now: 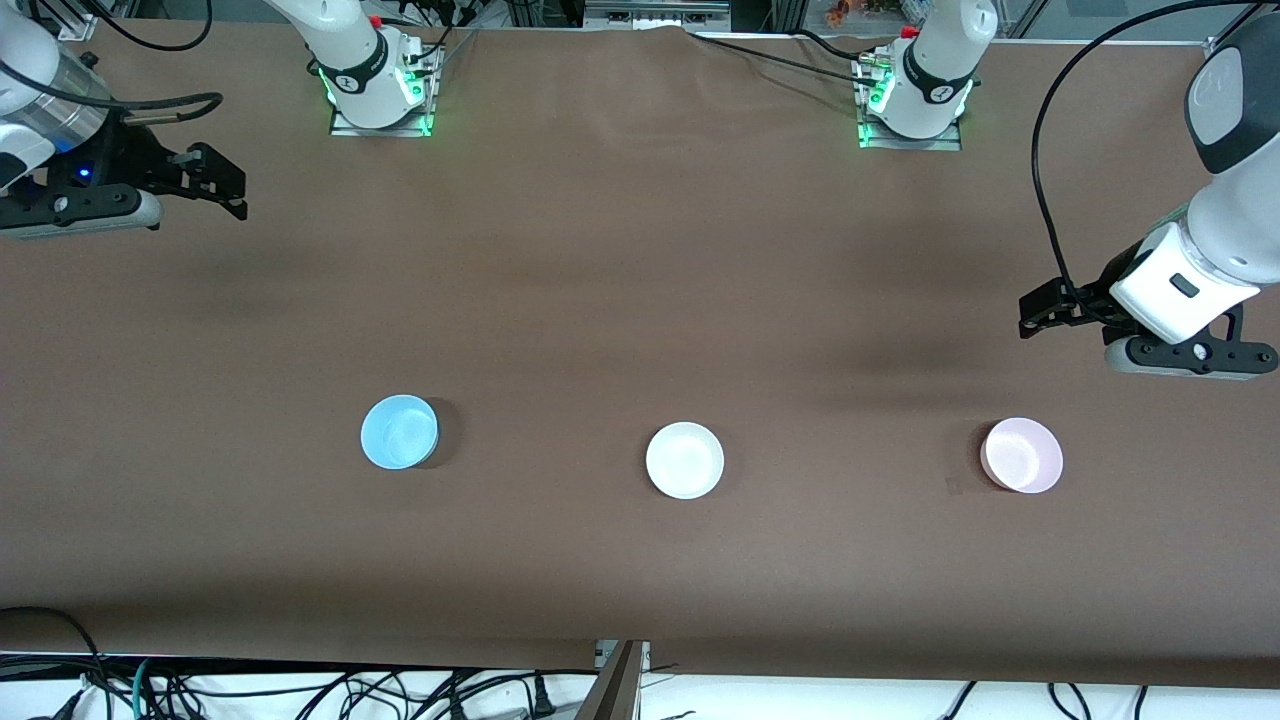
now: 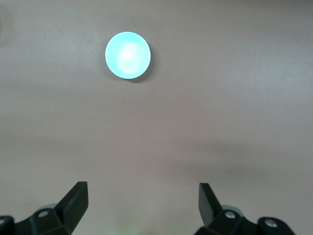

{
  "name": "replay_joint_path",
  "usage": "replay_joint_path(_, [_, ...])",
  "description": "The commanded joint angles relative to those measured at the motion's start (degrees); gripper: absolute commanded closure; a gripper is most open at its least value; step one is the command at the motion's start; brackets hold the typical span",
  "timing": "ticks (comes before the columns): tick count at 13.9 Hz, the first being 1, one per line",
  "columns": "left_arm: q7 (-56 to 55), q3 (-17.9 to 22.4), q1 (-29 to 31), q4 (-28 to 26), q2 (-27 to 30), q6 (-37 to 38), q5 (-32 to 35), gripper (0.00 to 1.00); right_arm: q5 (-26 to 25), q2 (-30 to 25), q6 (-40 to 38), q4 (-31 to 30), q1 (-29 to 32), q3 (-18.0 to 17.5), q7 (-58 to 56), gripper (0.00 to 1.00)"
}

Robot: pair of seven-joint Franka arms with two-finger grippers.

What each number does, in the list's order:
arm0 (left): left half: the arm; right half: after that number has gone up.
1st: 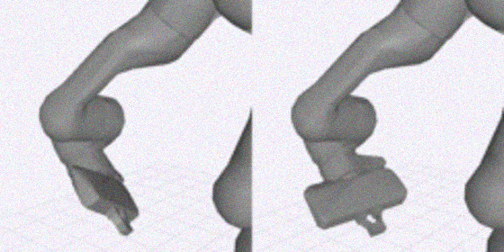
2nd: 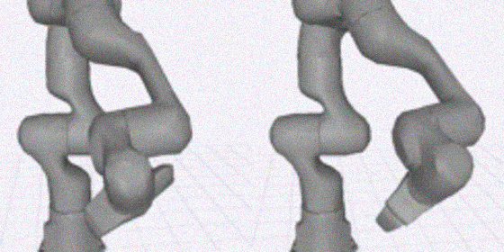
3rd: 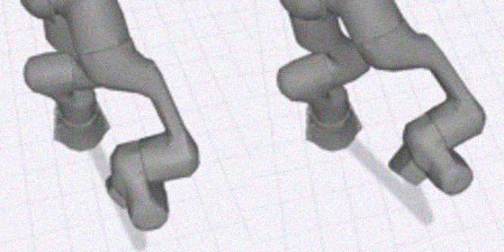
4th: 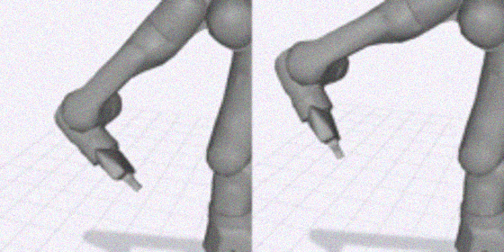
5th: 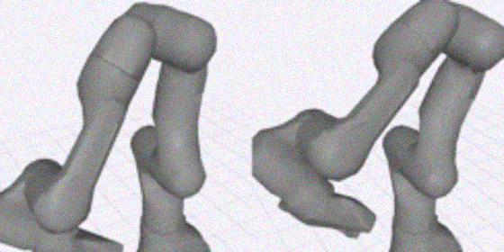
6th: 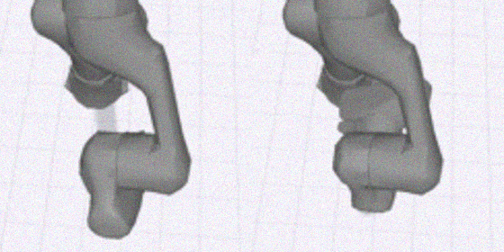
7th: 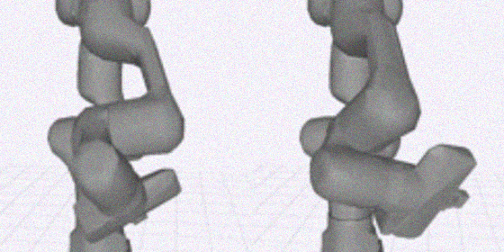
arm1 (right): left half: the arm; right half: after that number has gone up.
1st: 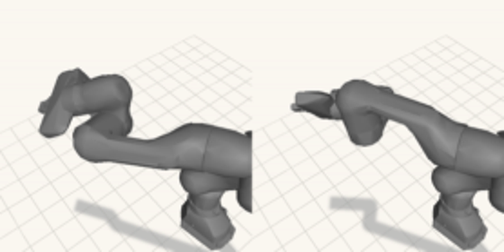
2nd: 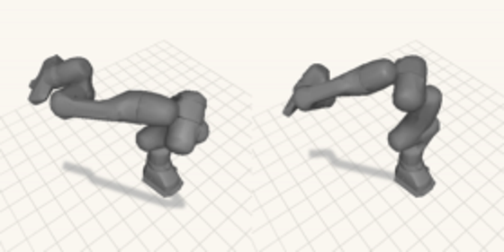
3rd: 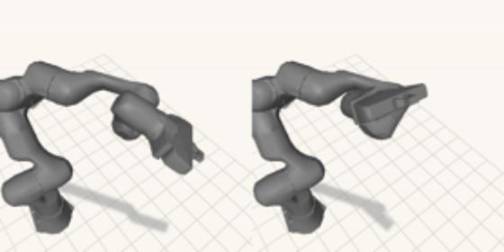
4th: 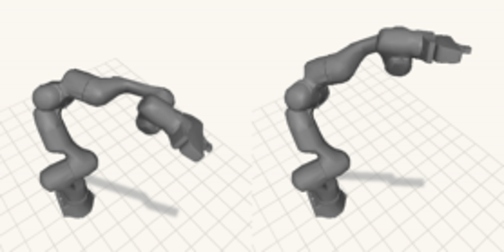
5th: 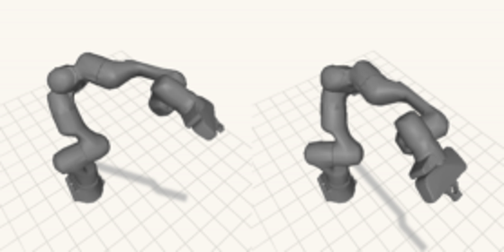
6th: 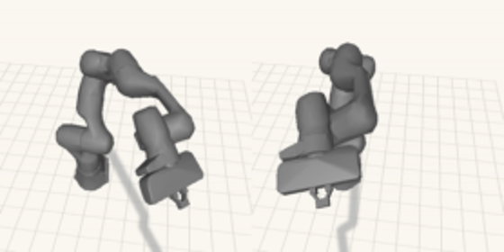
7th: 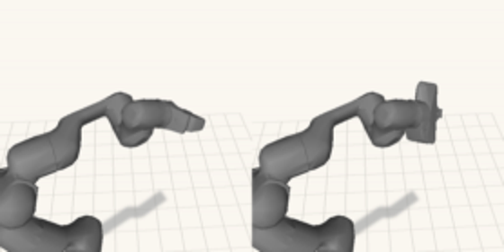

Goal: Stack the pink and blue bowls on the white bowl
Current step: 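Move the left gripper down over the pink bowl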

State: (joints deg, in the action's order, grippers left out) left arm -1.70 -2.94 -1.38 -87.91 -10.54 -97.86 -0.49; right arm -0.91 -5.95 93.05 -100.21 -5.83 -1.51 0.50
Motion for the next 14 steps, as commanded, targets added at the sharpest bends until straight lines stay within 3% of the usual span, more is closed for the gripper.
replay_joint_path(1, [1.4, 0.0, 0.2, 2.0, -1.0, 0.9, -0.9, 0.0, -1.5, 0.5, 0.0, 0.8, 0.1, 0.2, 2.4, 0.0])
replay_joint_path(4, [1.4, 0.1, 0.3, 2.2, -1.2, 0.7, -0.9, 0.0, -3.8, 1.4, 0.4, 0.8, -0.5, -0.7, 2.5, 0.0])
replay_joint_path(9, [1.7, 0.0, 0.3, 2.3, -3.9, 0.2, -0.3, 0.0, -3.4, 1.6, 0.6, 0.8, -0.2, -0.2, 3.1, 0.0])
replay_joint_path(14, [2.0, 0.0, 0.7, 2.6, -12.4, -11.2, -0.6, 0.0, -3.6, 3.0, -0.1, 0.7, -0.3, -0.3, 2.2, 0.0])
